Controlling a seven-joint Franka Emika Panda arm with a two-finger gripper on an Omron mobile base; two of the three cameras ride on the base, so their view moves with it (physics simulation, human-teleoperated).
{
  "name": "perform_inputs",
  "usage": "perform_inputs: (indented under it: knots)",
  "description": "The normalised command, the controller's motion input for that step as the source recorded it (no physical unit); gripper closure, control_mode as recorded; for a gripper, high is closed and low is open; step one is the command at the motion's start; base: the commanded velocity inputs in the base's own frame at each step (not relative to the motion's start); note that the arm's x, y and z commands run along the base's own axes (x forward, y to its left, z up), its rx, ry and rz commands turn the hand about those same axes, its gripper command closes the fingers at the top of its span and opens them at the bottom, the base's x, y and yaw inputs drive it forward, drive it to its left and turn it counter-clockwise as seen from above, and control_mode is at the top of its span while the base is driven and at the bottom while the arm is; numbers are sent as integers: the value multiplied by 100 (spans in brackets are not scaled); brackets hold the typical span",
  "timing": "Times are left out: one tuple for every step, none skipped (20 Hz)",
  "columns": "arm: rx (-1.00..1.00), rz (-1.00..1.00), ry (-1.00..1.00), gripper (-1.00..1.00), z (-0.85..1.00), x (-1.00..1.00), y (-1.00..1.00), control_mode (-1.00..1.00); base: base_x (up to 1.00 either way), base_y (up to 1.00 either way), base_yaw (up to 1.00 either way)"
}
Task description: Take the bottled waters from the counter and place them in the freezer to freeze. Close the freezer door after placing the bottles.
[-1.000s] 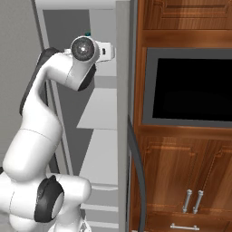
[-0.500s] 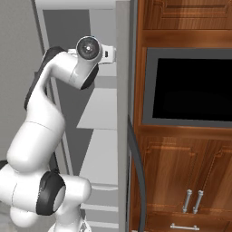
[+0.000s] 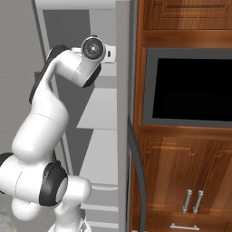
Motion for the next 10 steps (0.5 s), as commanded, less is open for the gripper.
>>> perform_inputs:
  knots:
    - [-1, 0, -4, 100, -4, 25, 0, -100, 0, 0, 0]
    - [-4, 0, -1, 100, 0, 27, 0, -100, 0, 0, 0]
    - [-9, 0, -1, 100, -5, 30, 0, -100, 0, 0, 0]
    - [-12, 0, -7, 100, 0, 23, 0, -100, 0, 0, 0]
    - [-16, 0, -13, 100, -2, 19, 0, -100, 0, 0, 0]
    - [-17, 0, -14, 100, -4, 13, 0, -100, 0, 0, 0]
    - [-18, 0, -4, 100, -9, 21, 0, -100, 0, 0, 0]
    - [-15, 0, 0, 100, 0, 22, 0, -100, 0, 0, 0]
    - [-13, 0, 0, 100, 0, 21, 0, -100, 0, 0, 0]
    - [-7, 0, 0, 100, 0, 11, 0, -100, 0, 0, 0]
